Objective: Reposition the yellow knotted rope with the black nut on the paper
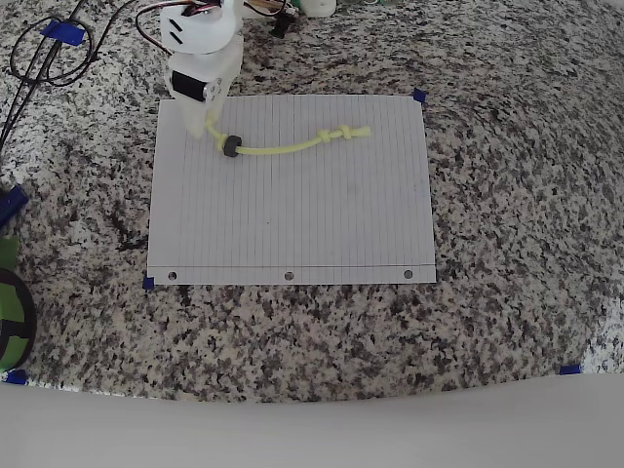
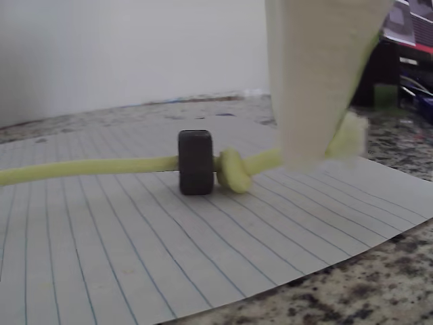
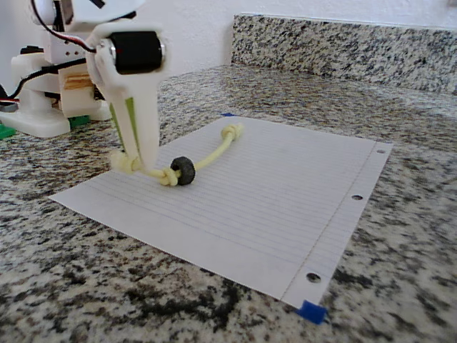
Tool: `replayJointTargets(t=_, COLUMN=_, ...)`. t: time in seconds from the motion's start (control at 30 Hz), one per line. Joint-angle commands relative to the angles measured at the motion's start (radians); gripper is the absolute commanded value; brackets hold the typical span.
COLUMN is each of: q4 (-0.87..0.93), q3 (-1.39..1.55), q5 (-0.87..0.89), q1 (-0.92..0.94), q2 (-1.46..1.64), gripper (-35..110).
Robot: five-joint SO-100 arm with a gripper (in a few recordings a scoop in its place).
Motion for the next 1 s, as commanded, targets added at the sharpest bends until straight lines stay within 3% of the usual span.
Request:
replayJointTargets(t=0.0, q4=0.002, q3=-0.037, q5=-0.006, q1=0.011, q2=-0.008, gripper=35)
replayJointTargets(t=0.5, q4=-0.026, q3=-0.037, q5=-0.006, q1=0.015, q2=-0.041, gripper=26)
replayJointTargets(t=0.7, q4=-0.035, q3=-0.035, q5=-0.006, q1=0.015, q2=-0.048, gripper=2)
replayJointTargets(t=0.97, q4=-0.049, q3=-0.035, q5=-0.006, q1=0.023, q2=-0.038, gripper=0)
